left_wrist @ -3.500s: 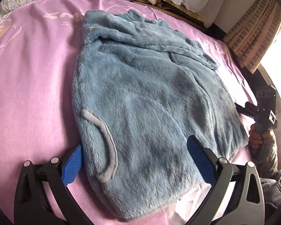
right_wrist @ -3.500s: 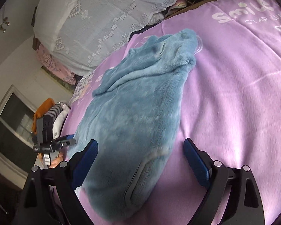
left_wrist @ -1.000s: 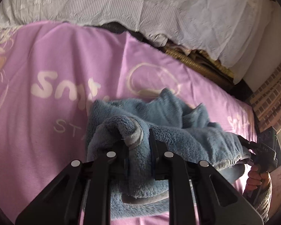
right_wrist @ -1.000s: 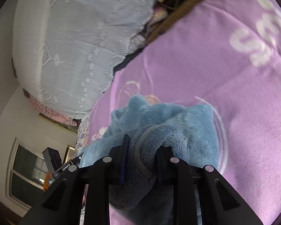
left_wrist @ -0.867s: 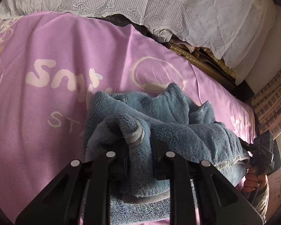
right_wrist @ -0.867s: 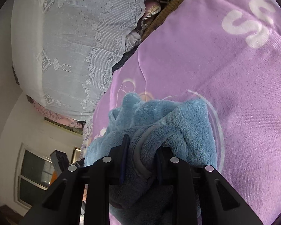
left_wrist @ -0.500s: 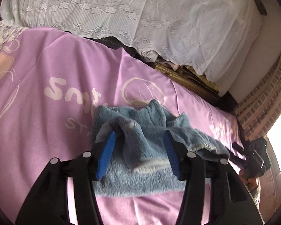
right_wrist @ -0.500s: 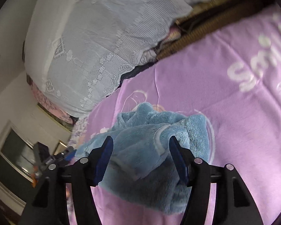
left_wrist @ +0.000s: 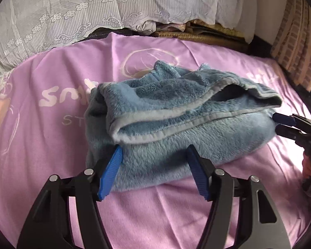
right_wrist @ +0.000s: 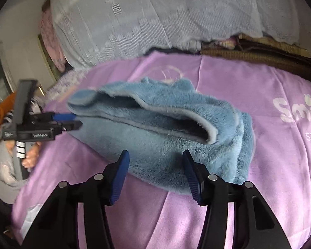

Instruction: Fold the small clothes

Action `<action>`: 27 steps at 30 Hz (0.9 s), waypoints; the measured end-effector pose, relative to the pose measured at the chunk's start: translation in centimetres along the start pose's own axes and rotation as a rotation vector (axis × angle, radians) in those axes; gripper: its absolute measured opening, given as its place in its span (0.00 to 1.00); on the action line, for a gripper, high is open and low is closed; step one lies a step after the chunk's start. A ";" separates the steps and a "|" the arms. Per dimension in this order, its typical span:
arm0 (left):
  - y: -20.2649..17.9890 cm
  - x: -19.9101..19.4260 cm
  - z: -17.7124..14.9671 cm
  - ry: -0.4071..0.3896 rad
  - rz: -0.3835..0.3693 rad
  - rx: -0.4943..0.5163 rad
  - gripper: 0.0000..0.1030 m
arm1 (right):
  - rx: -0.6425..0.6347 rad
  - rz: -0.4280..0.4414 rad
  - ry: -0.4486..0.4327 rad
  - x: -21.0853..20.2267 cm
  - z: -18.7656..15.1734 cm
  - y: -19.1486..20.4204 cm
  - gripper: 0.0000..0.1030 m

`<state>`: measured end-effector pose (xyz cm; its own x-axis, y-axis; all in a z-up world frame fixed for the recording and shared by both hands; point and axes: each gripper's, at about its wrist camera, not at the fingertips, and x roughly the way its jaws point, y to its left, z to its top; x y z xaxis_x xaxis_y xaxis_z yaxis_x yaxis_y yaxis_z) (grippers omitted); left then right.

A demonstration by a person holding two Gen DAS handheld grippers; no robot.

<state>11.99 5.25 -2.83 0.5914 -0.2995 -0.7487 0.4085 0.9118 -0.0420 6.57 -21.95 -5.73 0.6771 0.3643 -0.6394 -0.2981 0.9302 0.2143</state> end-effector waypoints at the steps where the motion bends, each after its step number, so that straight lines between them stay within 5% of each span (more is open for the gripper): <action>1: -0.4 0.6 0.6 0.003 0.034 0.024 0.63 | 0.002 -0.012 0.021 1.0 0.5 0.0 0.50; 4: -0.7 1.8 3.3 -0.026 0.144 0.033 0.66 | 0.019 -0.063 0.017 3.6 3.6 -0.2 0.50; 7: 1.5 2.0 6.7 -0.073 0.218 -0.112 0.74 | 0.182 -0.059 -0.099 4.3 7.7 -2.8 0.49; 10: 5.9 1.1 8.3 -0.108 0.077 -0.442 0.76 | 0.421 0.047 -0.174 3.5 8.9 -6.0 0.52; 12: 6.9 0.7 7.8 -0.132 -0.063 -0.539 0.77 | 0.425 0.080 -0.205 2.7 8.4 -5.8 0.52; 14: 6.2 1.1 7.5 -0.120 -0.082 -0.516 0.78 | 0.368 0.047 -0.195 2.7 7.9 -4.7 0.52; 18: 3.1 3.7 8.4 -0.068 0.060 -0.370 0.78 | 0.320 0.062 -0.168 4.1 8.4 -2.9 0.52; 23: 5.1 7.1 7.8 -0.004 0.135 -0.446 0.80 | 0.418 0.071 -0.106 7.5 7.8 -5.3 0.61; 27: 3.8 9.1 7.0 -0.010 0.310 -0.316 0.93 | 0.419 0.052 -0.085 9.9 6.3 -7.0 0.49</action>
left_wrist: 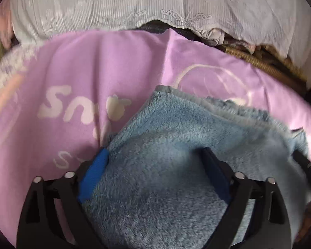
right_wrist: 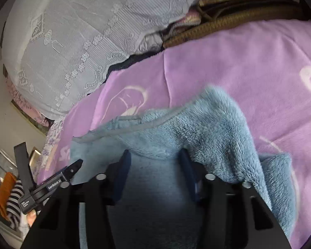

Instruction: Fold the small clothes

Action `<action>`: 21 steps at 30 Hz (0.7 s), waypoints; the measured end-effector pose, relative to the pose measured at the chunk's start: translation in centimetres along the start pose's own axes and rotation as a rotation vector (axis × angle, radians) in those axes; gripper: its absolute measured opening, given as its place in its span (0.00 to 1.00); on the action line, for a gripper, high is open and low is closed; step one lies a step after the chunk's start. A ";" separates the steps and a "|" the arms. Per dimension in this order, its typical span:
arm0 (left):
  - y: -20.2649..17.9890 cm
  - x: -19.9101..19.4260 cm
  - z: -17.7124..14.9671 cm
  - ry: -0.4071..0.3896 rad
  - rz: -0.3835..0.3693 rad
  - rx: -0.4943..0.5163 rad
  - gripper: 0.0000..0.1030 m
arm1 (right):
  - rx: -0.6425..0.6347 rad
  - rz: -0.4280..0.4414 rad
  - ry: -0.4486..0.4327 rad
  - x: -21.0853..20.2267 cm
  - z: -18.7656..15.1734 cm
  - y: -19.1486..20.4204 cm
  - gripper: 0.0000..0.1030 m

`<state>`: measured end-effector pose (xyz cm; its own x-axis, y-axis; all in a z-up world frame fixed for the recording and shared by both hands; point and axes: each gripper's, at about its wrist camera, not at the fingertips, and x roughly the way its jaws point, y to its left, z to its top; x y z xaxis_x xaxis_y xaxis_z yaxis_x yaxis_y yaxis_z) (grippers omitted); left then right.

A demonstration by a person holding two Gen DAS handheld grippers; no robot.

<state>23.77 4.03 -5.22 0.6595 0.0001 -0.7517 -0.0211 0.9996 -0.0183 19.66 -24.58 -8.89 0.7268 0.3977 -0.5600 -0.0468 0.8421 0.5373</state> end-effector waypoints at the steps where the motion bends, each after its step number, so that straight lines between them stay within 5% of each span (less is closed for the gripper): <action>1: -0.7 -0.2 -0.1 -0.014 0.049 0.032 0.93 | -0.023 -0.015 -0.001 -0.1 0.0 0.6 0.53; 8: 1.4 -0.4 0.0 0.023 -0.025 -0.095 0.93 | -0.101 -0.027 -0.014 0.3 -0.2 1.5 0.63; 14: -0.2 -2.5 -1.1 -0.050 0.031 -0.035 0.93 | -0.118 -0.043 -0.042 -0.9 -0.9 1.9 0.64; 21: -0.6 -6.3 -2.5 -0.117 -0.008 -0.033 0.93 | -0.289 -0.090 -0.088 -4.9 -3.9 6.2 0.68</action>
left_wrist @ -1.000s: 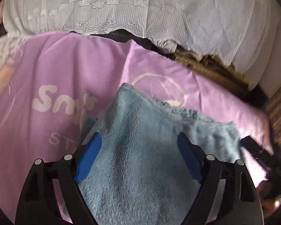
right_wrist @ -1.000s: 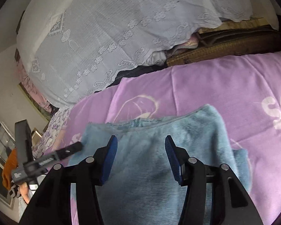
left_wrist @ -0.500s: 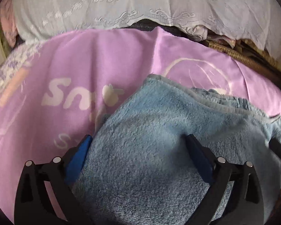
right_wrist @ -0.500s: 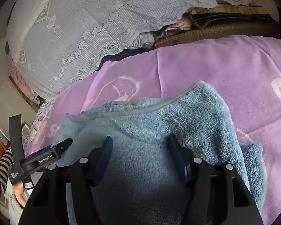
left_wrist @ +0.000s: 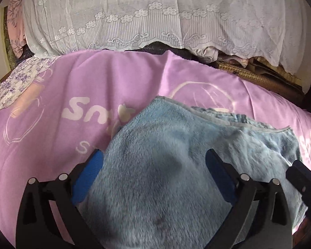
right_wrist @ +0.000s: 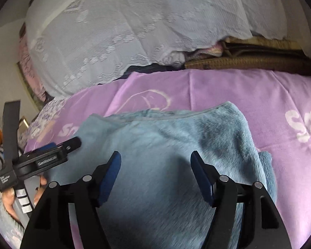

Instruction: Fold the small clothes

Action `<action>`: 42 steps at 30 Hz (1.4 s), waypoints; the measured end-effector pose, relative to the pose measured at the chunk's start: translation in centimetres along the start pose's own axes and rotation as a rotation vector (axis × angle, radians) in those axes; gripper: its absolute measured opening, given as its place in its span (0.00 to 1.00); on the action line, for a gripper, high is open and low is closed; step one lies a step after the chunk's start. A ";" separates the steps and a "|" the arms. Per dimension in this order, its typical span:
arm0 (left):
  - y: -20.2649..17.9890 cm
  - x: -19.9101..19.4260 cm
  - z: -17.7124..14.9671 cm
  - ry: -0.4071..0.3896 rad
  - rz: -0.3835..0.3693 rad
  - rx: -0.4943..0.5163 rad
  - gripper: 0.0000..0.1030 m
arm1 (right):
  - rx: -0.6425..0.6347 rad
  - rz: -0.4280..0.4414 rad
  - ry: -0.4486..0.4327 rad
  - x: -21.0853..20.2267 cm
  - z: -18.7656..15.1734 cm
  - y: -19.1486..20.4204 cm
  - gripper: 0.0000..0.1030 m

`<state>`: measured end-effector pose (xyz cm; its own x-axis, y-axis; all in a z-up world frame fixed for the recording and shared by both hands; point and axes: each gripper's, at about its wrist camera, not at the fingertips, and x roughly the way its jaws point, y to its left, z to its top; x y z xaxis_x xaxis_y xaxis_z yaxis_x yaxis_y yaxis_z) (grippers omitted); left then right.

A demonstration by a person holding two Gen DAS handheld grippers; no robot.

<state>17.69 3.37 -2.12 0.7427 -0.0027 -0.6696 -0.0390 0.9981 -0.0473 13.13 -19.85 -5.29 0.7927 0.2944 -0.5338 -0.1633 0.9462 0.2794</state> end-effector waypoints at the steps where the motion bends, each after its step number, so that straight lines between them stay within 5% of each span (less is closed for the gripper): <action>1: -0.1 -0.4 -0.3 -0.003 0.002 0.006 0.93 | -0.016 0.001 0.002 -0.5 -0.4 0.6 0.69; 7: -0.8 -0.8 -4.0 0.038 0.057 0.092 0.95 | -0.109 -0.063 0.091 -0.3 -3.6 2.2 0.87; 13: -0.6 -0.7 -5.1 0.029 0.072 0.102 0.96 | -0.110 -0.028 0.112 0.1 -3.6 2.0 0.97; 29: -0.5 -1.2 -4.7 0.013 0.054 0.082 0.95 | -0.091 -0.008 0.085 -0.9 -3.7 1.7 0.97; 34: 0.1 -1.6 -1.4 -0.016 0.016 0.053 0.95 | -0.091 -0.160 -0.005 -1.4 -0.6 1.1 0.97; 37: 1.0 0.2 0.3 0.012 0.032 0.028 0.95 | 0.004 -0.152 0.023 0.0 1.2 -1.0 0.97; 40: 2.8 4.9 -0.6 0.125 0.082 -0.011 0.96 | 0.094 -0.187 0.129 3.3 0.4 -4.0 0.97; 42: 4.0 6.2 -1.2 0.168 -0.001 -0.093 0.96 | 0.071 -0.169 0.108 3.7 -0.1 -4.2 0.97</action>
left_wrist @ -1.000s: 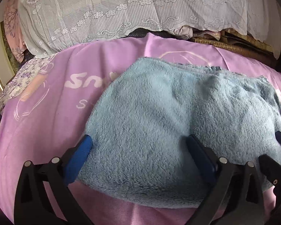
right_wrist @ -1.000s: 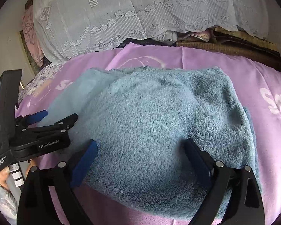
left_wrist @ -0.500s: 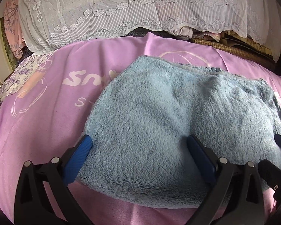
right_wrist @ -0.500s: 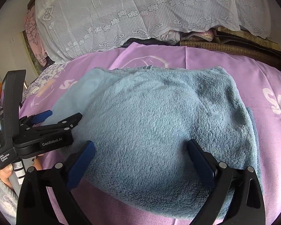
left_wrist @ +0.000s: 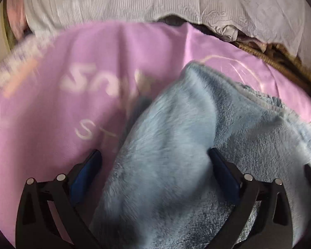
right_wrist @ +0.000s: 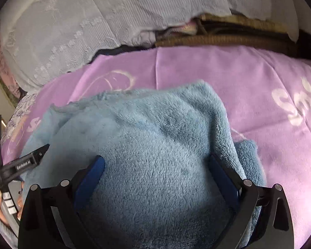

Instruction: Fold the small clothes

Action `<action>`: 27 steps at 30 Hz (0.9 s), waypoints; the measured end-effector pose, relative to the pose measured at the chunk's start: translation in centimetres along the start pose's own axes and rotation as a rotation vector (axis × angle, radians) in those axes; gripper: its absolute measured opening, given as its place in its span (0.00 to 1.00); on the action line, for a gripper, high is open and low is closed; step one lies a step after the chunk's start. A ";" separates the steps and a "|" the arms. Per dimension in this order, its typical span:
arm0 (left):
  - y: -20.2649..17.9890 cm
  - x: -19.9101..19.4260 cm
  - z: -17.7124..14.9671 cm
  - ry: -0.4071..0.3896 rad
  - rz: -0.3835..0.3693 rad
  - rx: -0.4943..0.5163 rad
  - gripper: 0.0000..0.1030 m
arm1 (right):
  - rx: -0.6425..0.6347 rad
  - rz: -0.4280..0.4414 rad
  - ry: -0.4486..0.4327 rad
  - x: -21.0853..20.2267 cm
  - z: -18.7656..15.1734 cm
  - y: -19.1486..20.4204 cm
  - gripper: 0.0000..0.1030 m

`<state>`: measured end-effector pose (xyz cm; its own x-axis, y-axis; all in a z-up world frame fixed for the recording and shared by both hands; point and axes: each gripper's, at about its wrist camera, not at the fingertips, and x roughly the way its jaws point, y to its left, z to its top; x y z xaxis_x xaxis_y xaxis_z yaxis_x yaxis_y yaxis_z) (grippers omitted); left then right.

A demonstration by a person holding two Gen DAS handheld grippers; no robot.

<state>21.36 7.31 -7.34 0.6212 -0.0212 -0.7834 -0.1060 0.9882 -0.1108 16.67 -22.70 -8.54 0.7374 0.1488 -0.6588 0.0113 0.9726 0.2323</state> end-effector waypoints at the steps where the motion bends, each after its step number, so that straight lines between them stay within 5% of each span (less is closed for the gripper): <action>1: 0.3 -0.2 0.3 0.005 -0.011 -0.021 0.96 | -0.006 -0.006 -0.004 -0.2 0.1 0.2 0.97; 8: -1.0 -3.5 -0.2 -0.096 0.040 0.043 0.96 | 0.017 0.014 -0.044 -1.3 -0.3 -0.3 0.97; 12: -3.3 -6.6 -0.6 -0.178 -0.019 0.116 0.96 | -0.012 0.009 -0.139 -4.1 -0.8 1.3 0.97; 15: -5.2 -6.0 -1.3 -0.159 -0.008 0.194 0.96 | -0.112 0.036 -0.082 -3.1 -1.5 3.8 0.97; 18: -6.1 -2.6 -2.7 -0.091 0.070 0.251 0.96 | -0.218 -0.080 -0.017 -1.5 -1.8 6.0 0.97; 27: -6.1 -3.2 -3.1 -0.116 0.073 0.251 0.96 | -0.185 -0.039 -0.005 -1.1 -1.3 5.2 0.97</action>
<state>17.59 0.82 -6.10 0.7052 0.0546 -0.7069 0.0330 0.9934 0.1097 14.99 -17.60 -7.54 0.7422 0.1099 -0.6611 -0.0841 0.9939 0.0708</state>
